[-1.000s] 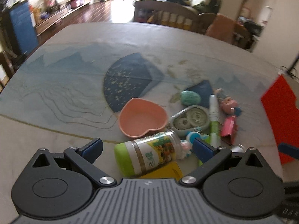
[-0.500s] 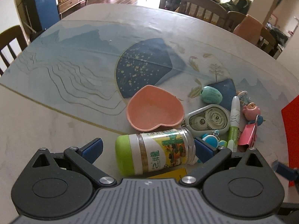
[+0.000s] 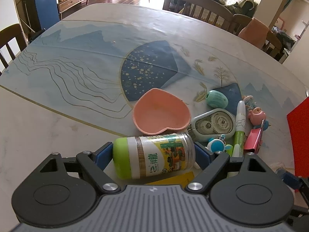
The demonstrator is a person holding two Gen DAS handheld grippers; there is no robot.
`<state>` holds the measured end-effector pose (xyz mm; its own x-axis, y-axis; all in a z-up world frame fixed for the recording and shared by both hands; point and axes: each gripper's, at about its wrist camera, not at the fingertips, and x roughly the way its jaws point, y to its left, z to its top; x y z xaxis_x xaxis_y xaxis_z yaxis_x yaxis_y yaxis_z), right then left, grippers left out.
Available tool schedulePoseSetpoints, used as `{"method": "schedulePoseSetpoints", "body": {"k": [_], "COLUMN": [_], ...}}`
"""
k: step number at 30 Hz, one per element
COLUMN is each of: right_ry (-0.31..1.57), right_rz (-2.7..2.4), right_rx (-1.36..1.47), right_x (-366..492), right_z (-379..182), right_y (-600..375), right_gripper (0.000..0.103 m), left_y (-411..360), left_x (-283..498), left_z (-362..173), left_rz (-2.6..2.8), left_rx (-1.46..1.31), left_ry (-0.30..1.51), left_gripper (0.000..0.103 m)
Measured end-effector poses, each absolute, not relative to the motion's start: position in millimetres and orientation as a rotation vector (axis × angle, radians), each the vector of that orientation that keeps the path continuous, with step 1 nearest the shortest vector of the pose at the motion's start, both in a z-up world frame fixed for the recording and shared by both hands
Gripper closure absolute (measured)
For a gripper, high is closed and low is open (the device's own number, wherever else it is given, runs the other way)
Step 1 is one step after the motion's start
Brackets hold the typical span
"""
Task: Organize rigid objects
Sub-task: 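Carry the bottle and vial in both grippers over the red box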
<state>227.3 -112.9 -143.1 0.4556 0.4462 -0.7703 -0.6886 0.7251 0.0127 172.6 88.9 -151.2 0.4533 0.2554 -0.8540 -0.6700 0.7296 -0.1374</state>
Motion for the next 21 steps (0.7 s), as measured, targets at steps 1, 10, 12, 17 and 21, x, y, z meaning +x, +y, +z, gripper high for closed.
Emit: {"method": "schedulePoseSetpoints", "body": {"k": [1, 10, 12, 17, 21], "right_ry": [0.838, 0.801, 0.792, 0.753, 0.733], "right_rz": [0.711, 0.679, 0.667, 0.632, 0.596], "right_rx": [-0.315, -0.239, -0.222, -0.187, -0.159], "right_x": [225, 196, 188, 170, 162], "right_z": [-140, -103, -93, -66, -46], "right_y": [-114, -125, -129, -140, -153], "right_gripper": [0.036, 0.036, 0.036, 0.036, 0.036], "left_y": [89, 82, 79, 68, 56], "left_x": [171, 144, 137, 123, 117], "left_z": [-150, -115, -104, -77, -56], "left_rz": [0.599, 0.521, 0.488, 0.397, 0.309], "left_rx": [-0.497, -0.431, -0.412, -0.362, -0.324], "left_ry": [0.935, 0.876, 0.863, 0.828, 0.805], "left_gripper": [0.015, 0.015, 0.015, 0.015, 0.015]}}
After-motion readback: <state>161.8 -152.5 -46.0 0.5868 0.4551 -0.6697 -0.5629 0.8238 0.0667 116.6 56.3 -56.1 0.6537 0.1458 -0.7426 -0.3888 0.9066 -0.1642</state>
